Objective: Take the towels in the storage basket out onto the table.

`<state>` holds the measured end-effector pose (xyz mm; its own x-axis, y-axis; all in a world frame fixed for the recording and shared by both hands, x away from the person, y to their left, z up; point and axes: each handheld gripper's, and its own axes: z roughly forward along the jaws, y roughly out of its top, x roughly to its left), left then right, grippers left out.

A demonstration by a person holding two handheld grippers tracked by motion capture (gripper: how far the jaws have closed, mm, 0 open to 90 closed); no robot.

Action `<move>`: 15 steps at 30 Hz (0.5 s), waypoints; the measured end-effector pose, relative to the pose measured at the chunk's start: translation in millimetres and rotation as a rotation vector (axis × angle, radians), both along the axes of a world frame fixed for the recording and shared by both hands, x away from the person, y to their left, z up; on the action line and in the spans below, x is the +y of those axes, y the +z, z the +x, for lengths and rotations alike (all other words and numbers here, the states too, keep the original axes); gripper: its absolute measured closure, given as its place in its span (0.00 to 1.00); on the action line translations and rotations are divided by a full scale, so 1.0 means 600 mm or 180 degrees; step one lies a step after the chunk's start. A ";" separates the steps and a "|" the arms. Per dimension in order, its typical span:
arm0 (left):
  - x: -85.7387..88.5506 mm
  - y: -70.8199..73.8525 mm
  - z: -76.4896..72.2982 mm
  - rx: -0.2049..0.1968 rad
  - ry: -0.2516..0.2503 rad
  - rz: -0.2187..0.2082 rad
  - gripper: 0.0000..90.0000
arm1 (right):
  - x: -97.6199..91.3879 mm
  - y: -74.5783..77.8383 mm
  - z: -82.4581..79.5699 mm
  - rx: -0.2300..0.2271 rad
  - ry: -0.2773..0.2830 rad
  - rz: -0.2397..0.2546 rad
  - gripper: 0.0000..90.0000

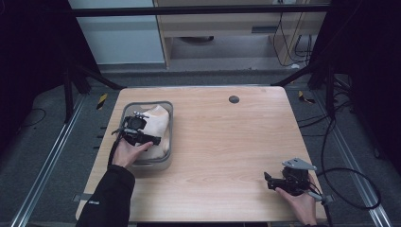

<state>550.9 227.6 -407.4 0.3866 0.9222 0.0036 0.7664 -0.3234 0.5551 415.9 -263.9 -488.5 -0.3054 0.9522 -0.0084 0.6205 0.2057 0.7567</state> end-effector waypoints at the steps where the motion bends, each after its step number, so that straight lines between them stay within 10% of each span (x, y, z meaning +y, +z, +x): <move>1: 0.000 -0.004 0.002 0.0033 0.0015 -0.0011 0.08 | 0.000 0.000 0.000 -0.0001 0.0000 -0.0012 0.07; 15: 0.001 -0.022 0.011 0.0249 0.0020 -0.0051 0.22 | 0.000 0.001 0.000 0.0001 -0.0003 0.0003 0.07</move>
<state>557.5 228.3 -420.4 0.3792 0.9244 -0.0413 0.8097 -0.3099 0.4984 415.6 -264.0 -488.0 -0.3045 0.9525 -0.0073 0.6211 0.2043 0.7566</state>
